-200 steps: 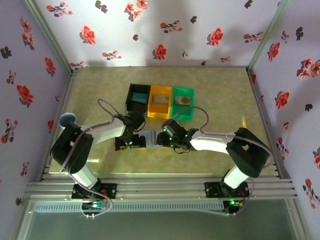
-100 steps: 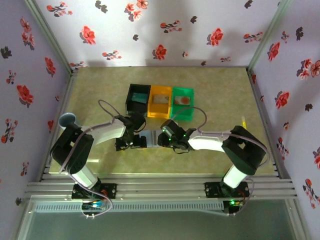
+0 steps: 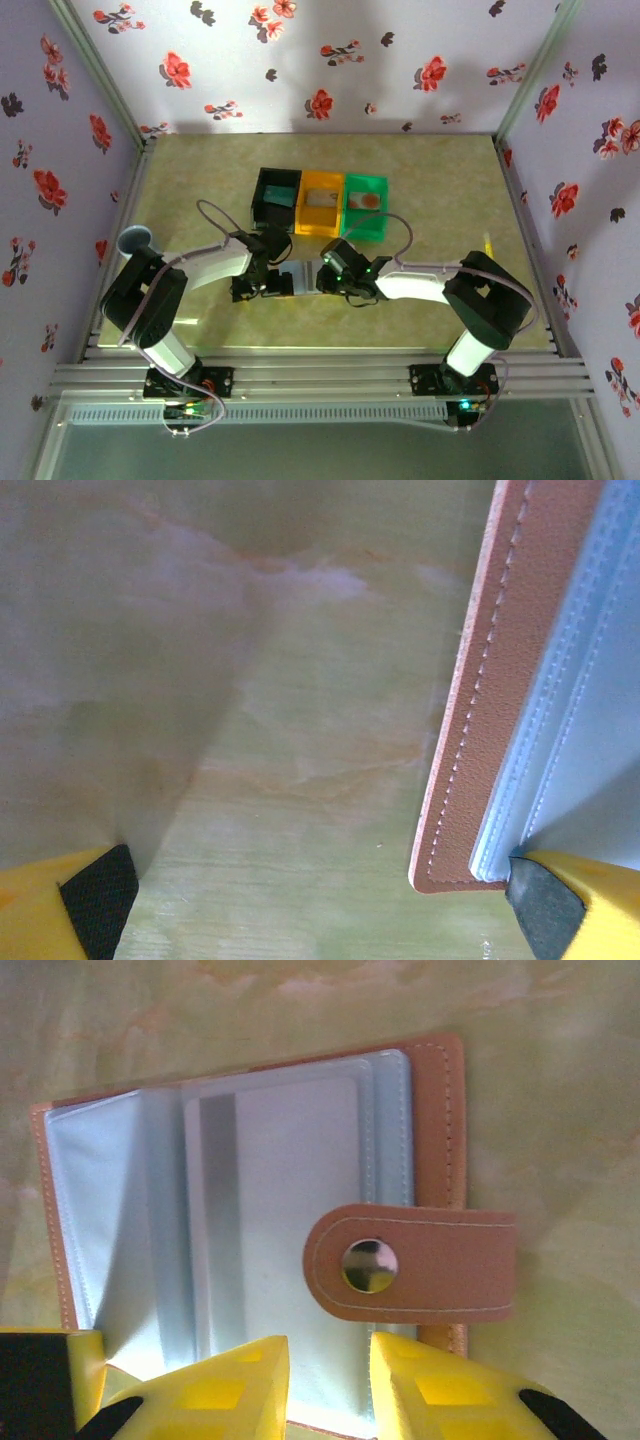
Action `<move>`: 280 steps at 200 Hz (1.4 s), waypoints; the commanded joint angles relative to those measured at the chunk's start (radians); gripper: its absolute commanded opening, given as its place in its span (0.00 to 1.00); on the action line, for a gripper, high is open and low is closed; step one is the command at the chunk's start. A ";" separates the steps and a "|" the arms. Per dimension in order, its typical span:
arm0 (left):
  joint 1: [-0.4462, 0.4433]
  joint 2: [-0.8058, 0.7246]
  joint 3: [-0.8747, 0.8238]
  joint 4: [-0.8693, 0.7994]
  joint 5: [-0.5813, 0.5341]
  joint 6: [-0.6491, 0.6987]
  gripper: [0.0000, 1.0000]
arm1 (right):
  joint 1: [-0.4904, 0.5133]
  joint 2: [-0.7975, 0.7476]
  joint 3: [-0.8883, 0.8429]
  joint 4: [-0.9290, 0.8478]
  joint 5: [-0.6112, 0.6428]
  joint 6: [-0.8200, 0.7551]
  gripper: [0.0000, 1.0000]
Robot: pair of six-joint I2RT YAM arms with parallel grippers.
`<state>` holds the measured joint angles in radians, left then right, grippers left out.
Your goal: Take the credit cards out of the card holder
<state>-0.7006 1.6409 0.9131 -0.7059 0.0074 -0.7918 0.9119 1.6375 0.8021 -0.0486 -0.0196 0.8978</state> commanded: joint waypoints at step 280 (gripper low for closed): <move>-0.016 0.050 -0.085 0.078 0.020 -0.016 1.00 | -0.001 0.067 0.040 -0.050 0.020 -0.022 0.30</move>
<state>-0.7021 1.6230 0.8917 -0.6830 0.0025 -0.7921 0.9115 1.6760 0.8452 -0.1089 -0.0032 0.8604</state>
